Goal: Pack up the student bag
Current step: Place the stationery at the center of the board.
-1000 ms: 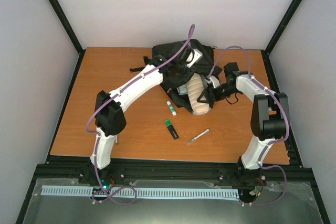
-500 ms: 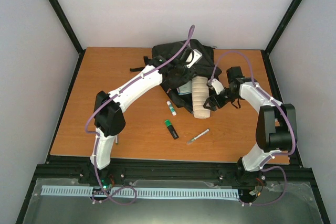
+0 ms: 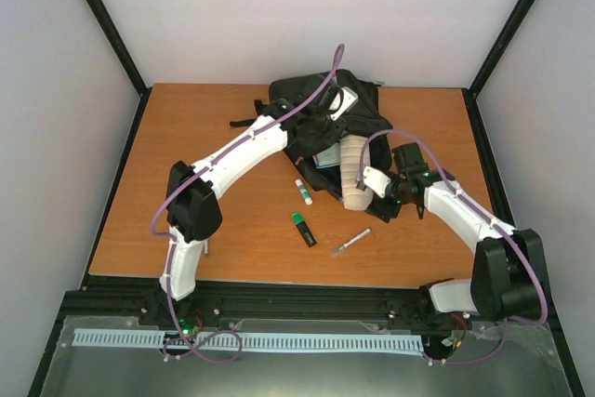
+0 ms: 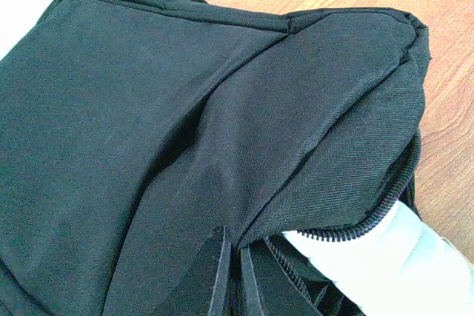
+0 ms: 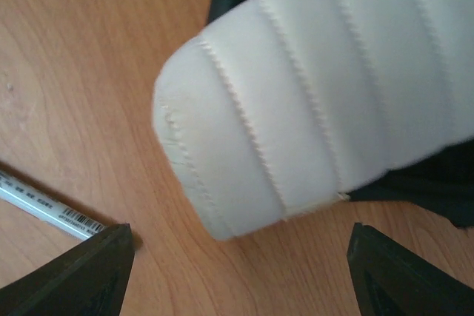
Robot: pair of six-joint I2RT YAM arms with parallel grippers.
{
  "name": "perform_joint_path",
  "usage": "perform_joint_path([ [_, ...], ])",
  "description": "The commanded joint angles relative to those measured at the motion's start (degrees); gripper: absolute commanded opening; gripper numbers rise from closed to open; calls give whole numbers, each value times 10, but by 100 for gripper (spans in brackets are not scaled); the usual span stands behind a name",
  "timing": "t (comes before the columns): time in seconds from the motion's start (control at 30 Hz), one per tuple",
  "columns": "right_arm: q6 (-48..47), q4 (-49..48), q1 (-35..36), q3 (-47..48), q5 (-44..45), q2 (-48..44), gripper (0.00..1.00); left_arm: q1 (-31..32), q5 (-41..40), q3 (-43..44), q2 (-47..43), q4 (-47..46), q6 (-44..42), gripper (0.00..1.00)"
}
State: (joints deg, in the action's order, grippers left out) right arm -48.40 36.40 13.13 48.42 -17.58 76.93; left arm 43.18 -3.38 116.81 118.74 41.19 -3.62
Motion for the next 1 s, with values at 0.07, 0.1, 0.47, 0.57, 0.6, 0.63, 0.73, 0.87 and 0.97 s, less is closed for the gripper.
perform_joint_path([
  [0.07, -57, -93, 77, -56, 98, -8, 80, 2, 6, 22, -40, -40, 4, 1],
  [0.1, -59, -107, 88, -65, 111, -6, 80, 2, 7, 22, -40, -39, 3, 1],
  [0.47, -5, -328, 107, -45, 317, 36, 61, 2, 15, 19, -42, -35, 4, 1],
  [0.57, 17, -333, 106, -22, 300, 50, 61, 2, 17, 14, -45, -37, 6, 1],
  [0.6, 23, -341, 106, -17, 295, 62, 61, 2, 17, 13, -45, -36, 6, 1],
  [0.63, 29, -349, 106, -12, 292, 79, 61, 2, 18, 11, -46, -37, 7, 1],
  [0.73, 49, -378, 106, -5, 288, 126, 61, 2, 20, 8, -51, -38, 10, 1],
  [0.87, 67, -407, 106, -17, 286, 132, 61, 2, 19, 5, -57, -37, 9, 1],
  [0.97, 54, -401, 106, -45, 272, 90, 61, 2, 17, 3, -60, -35, 7, 1],
])
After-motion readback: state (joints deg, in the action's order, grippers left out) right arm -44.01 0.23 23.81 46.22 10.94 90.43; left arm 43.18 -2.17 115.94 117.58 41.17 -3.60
